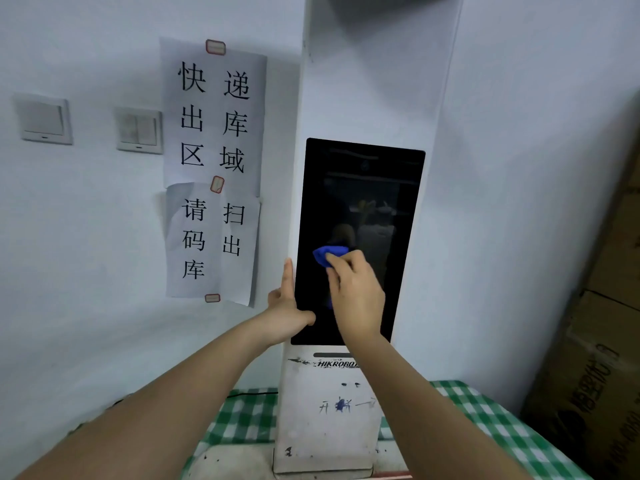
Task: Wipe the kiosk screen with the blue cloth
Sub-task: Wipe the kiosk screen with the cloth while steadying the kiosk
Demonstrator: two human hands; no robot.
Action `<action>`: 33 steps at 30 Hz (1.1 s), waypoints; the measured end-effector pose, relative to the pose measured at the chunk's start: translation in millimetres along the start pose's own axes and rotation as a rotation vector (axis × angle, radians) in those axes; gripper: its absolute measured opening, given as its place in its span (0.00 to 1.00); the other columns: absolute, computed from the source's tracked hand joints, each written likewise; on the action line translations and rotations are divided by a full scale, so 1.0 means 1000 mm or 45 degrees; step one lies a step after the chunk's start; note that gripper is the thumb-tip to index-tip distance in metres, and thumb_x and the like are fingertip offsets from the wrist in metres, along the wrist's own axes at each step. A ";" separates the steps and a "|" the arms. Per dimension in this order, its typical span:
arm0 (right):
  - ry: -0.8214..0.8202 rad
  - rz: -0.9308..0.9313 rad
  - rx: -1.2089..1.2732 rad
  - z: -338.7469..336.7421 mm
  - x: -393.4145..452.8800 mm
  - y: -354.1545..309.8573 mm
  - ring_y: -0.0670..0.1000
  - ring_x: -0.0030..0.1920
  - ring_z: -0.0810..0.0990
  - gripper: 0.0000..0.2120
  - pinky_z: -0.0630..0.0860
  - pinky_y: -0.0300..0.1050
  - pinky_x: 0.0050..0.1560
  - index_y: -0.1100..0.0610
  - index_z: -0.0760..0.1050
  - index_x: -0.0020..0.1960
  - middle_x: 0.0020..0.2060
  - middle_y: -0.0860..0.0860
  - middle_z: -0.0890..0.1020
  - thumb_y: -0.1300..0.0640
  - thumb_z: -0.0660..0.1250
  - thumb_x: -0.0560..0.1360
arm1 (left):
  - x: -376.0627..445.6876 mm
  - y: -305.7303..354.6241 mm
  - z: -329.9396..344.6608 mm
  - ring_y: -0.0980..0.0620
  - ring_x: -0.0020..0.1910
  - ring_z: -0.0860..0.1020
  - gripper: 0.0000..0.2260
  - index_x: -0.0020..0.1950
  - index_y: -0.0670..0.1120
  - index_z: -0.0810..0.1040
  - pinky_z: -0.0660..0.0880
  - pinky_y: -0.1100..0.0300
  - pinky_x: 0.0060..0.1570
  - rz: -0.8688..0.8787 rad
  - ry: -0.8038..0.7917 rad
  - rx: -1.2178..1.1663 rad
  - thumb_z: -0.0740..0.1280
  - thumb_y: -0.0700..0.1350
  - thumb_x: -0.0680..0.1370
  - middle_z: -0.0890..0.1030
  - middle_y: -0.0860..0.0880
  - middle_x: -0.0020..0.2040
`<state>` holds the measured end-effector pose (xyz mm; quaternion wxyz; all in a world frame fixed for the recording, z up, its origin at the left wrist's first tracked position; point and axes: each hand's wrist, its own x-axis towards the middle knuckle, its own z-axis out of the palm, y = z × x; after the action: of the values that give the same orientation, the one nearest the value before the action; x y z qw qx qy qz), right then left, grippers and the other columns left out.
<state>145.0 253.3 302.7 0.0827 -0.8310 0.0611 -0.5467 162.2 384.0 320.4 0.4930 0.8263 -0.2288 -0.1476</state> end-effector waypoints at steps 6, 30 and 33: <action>-0.174 -0.351 -0.170 0.000 -0.002 0.005 0.51 0.38 0.76 0.18 0.66 0.40 0.21 0.54 0.80 0.54 0.45 0.50 0.77 0.62 0.75 0.66 | 0.000 -0.008 -0.002 0.47 0.68 0.65 0.44 0.74 0.63 0.31 0.64 0.60 0.55 0.001 -0.005 0.009 0.62 0.39 0.76 0.52 0.45 0.76; -0.176 -0.286 -0.169 0.018 -0.021 -0.013 0.51 0.37 0.75 0.25 0.64 0.38 0.22 0.55 0.79 0.54 0.43 0.51 0.77 0.64 0.78 0.59 | -0.008 -0.007 -0.006 0.52 0.46 0.70 0.26 0.72 0.47 0.59 0.67 0.65 0.37 0.017 0.017 0.039 0.61 0.39 0.76 0.70 0.47 0.58; -0.285 -0.459 -0.262 0.011 -0.022 -0.008 0.50 0.35 0.75 0.26 0.59 0.37 0.22 0.54 0.80 0.51 0.43 0.50 0.77 0.63 0.80 0.54 | -0.012 -0.008 -0.004 0.51 0.49 0.70 0.27 0.74 0.49 0.57 0.68 0.63 0.43 -0.004 -0.017 0.058 0.60 0.39 0.77 0.69 0.48 0.58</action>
<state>146.7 266.4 280.1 -0.0951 -0.8879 -0.0422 -0.4481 155.5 397.0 315.9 0.4723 0.8367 -0.2339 -0.1487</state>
